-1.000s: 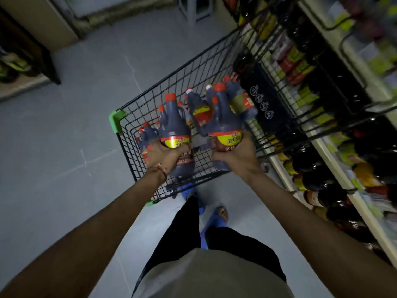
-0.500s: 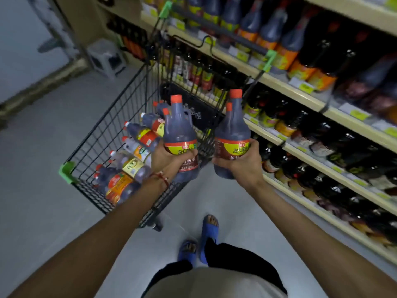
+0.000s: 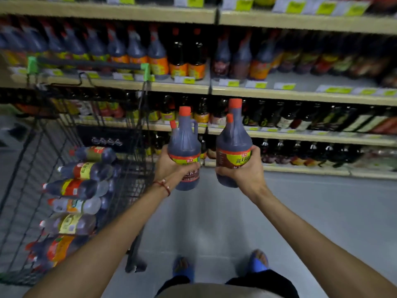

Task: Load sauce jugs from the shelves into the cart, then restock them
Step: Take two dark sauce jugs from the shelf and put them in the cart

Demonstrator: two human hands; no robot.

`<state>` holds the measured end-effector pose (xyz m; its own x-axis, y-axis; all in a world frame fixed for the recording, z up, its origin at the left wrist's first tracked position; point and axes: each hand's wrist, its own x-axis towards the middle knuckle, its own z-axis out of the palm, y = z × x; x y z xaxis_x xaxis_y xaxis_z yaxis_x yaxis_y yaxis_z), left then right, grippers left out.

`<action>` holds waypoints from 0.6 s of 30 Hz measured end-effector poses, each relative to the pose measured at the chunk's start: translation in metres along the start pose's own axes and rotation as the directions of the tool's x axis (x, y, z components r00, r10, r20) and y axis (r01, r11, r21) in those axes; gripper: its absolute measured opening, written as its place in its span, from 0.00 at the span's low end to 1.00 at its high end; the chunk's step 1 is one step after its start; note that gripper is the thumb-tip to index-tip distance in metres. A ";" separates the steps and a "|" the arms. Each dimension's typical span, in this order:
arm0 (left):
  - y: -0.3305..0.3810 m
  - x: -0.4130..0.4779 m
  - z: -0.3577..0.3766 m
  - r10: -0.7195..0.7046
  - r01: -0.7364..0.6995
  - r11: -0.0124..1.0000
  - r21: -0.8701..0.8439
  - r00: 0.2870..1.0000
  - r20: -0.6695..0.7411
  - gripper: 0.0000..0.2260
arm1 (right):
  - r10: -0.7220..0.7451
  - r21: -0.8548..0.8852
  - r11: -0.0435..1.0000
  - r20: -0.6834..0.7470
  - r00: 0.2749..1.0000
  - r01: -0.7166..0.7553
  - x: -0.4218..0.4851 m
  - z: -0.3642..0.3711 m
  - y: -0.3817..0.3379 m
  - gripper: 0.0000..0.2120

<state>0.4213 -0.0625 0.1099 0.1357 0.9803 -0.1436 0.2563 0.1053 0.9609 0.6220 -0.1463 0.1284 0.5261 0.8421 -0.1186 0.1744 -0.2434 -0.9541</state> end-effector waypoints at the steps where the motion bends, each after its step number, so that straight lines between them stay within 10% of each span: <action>1: 0.009 0.001 0.022 0.010 -0.010 1.000 0.021 1.000 0.025 0.38 | 0.006 0.009 1.000 -0.021 1.000 -0.006 0.006 -0.021 0.005 0.44; 18: 0.122 -0.006 0.350 0.131 -0.126 0.932 0.339 0.991 0.009 0.42 | -0.041 -0.021 0.999 -0.072 0.997 0.040 0.136 -0.344 0.074 0.43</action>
<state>0.7871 -0.1144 0.1449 0.1763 0.9842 -0.0185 0.5460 -0.0821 0.8338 0.9933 -0.2152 0.1364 0.5768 0.8147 -0.0593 0.2122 -0.2196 -0.9522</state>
